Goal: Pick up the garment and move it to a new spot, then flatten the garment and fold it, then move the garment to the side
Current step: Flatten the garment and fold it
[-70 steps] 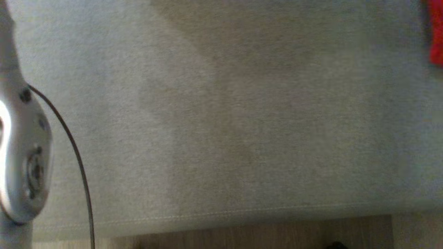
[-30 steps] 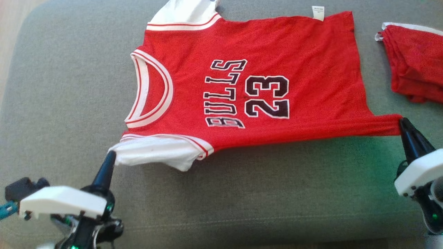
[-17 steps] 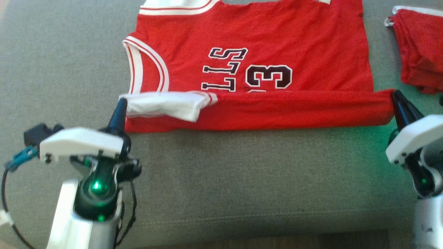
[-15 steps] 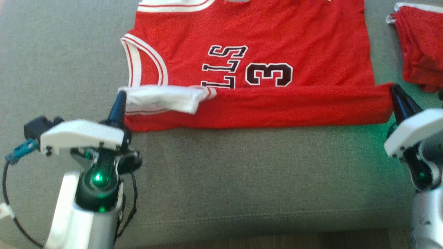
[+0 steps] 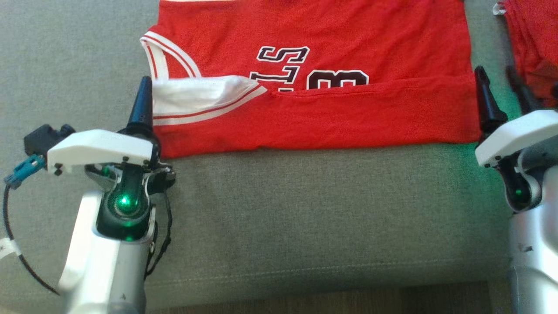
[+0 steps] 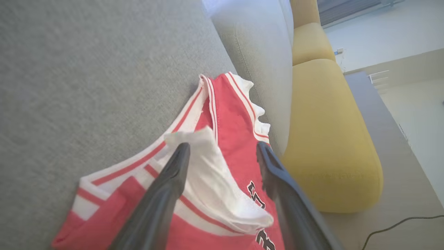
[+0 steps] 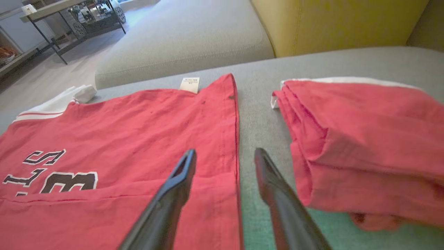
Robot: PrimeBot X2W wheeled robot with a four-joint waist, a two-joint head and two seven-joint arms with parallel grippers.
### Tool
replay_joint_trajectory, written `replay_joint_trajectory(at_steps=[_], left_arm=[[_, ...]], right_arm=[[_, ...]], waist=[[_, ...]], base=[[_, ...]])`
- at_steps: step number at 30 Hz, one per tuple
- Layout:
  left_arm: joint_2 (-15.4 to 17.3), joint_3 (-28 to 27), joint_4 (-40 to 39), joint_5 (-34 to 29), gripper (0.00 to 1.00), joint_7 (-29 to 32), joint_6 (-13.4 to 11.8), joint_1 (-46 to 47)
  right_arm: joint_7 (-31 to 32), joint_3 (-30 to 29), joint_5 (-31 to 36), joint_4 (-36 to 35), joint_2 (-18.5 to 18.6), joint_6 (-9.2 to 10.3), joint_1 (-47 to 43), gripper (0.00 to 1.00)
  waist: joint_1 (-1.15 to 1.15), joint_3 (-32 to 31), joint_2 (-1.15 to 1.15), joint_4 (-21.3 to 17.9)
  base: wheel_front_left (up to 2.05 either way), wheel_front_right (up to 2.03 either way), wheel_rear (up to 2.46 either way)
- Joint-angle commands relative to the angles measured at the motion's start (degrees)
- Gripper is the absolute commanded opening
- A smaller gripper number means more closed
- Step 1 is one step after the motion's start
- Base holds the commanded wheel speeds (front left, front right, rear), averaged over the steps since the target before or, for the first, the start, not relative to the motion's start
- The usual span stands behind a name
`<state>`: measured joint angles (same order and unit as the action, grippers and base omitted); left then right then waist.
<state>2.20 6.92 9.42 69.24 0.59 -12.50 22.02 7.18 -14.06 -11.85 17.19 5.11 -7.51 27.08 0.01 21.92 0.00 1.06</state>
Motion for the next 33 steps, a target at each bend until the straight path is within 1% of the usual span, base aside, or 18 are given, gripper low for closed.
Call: replay_joint_trajectory(at_steps=[1,5,8,9,10,12,15,19,21,23,33], left_arm=[[1.4,-1.4,-1.8,-1.0,1.00,-0.6,0.4,1.9],[4.4,1.0,-2.6,-7.4,1.00,-4.8,3.1,0.1],[6.8,3.9,-3.8,-13.0,1.00,-7.2,3.8,-3.2],[7.4,4.9,-4.0,-14.6,1.00,-7.7,3.7,-4.4],[8.4,6.7,-3.6,-17.3,1.00,-8.1,3.0,-6.7],[9.8,8.6,-2.4,-20.6,1.00,-8.6,2.1,-8.1],[11.6,11.3,0.3,-24.9,1.00,-8.6,1.1,-8.4],[13.1,13.2,4.3,-29.3,1.00,-9.5,-0.9,-7.2],[13.4,13.8,6.2,-30.9,1.00,-10.1,-1.8,-6.6],[13.1,14.0,7.7,-31.1,1.00,-10.5,-1.8,-6.2],[10.8,15.0,14.0,-30.5,1.00,-12.7,1.2,-3.7]], right_arm=[[-1.0,1.3,0.6,-1.7,0.8,0.02,1.4,1.00],[-4.8,1.7,1.2,-2.0,0.9,0.02,-0.1,1.00],[-5.9,2.2,0.8,-3.3,0.2,0.02,-2.3,1.00],[-6.1,2.4,0.5,-4.0,-0.1,0.02,-3.1,1.00],[-6.1,2.9,0.1,-5.5,-0.5,0.02,-4.8,1.00],[-5.8,3.4,-0.1,-7.0,-0.9,0.02,-6.3,1.00],[-5.4,4.1,0.1,-8.9,-1.4,0.02,-8.2,1.00],[-4.6,4.9,1.6,-10.7,-1.7,0.02,-9.7,1.00],[-4.4,5.0,1.7,-11.1,-1.9,0.02,-10.3,1.00],[-4.3,5.0,1.9,-11.3,-2.0,0.02,-10.8,1.00],[-2.8,4.0,1.4,-10.0,-2.2,0.02,-12.9,1.00]], waist=[[-0.01,-0.2,0.00,0.0],[-0.01,-1.2,0.00,-0.2],[-0.01,-1.9,0.00,-0.6],[-0.01,-2.1,0.00,-0.7],[-0.01,-2.3,0.00,-0.7],[-0.01,-2.5,0.00,-0.7],[-0.01,-2.7,0.00,-0.7],[-0.01,-2.8,0.00,-0.9],[-0.01,-3.0,0.00,-0.9],[-0.01,-3.3,0.00,-0.9],[-0.01,-4.3,0.00,-0.4]], base=[[0.00,0.00,0.00],[0.00,0.00,0.00],[0.00,0.00,0.00],[0.00,0.00,0.00],[0.00,0.00,0.00],[0.00,0.00,0.00],[0.00,0.00,0.00],[0.00,0.00,0.00],[0.00,0.00,0.00],[0.00,0.00,0.00],[0.00,0.00,0.00]])
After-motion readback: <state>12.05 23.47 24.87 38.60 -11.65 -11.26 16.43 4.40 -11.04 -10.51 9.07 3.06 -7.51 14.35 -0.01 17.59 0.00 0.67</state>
